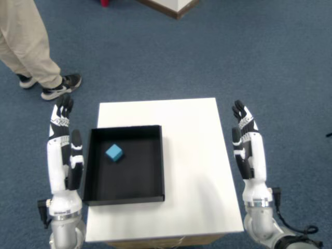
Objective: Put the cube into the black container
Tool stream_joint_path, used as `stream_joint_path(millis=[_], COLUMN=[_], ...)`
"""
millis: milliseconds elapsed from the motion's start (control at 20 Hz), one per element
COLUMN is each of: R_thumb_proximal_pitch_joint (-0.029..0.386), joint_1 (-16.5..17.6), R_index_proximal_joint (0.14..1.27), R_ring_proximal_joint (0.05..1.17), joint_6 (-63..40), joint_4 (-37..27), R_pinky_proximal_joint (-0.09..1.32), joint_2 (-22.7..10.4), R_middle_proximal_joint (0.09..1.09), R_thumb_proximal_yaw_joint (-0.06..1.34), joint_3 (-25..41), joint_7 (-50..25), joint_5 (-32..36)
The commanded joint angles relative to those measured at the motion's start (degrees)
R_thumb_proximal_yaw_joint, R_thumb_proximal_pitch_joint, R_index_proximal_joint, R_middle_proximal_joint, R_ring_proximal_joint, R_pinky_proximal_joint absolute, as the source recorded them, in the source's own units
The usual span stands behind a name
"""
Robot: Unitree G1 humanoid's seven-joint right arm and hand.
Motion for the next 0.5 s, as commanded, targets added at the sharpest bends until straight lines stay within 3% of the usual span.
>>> stream_joint_path(millis=[50,500], R_thumb_proximal_pitch_joint=[0.064,0.066], joint_1=[-1.9,-1.4], R_index_proximal_joint=[0.14,0.14], R_ring_proximal_joint=[0.16,0.16], joint_6=[-1.2,-1.8], joint_4=[-1.2,-2.2], R_pinky_proximal_joint=[0.03,0.01], joint_2=[-1.1,-0.9], R_middle_proximal_joint=[0.11,0.11], R_thumb_proximal_yaw_joint=[-0.06,-0.06], joint_3=[-1.6,-2.1], joint_7=[1.7,7.4], joint_5=[3.1,7.9])
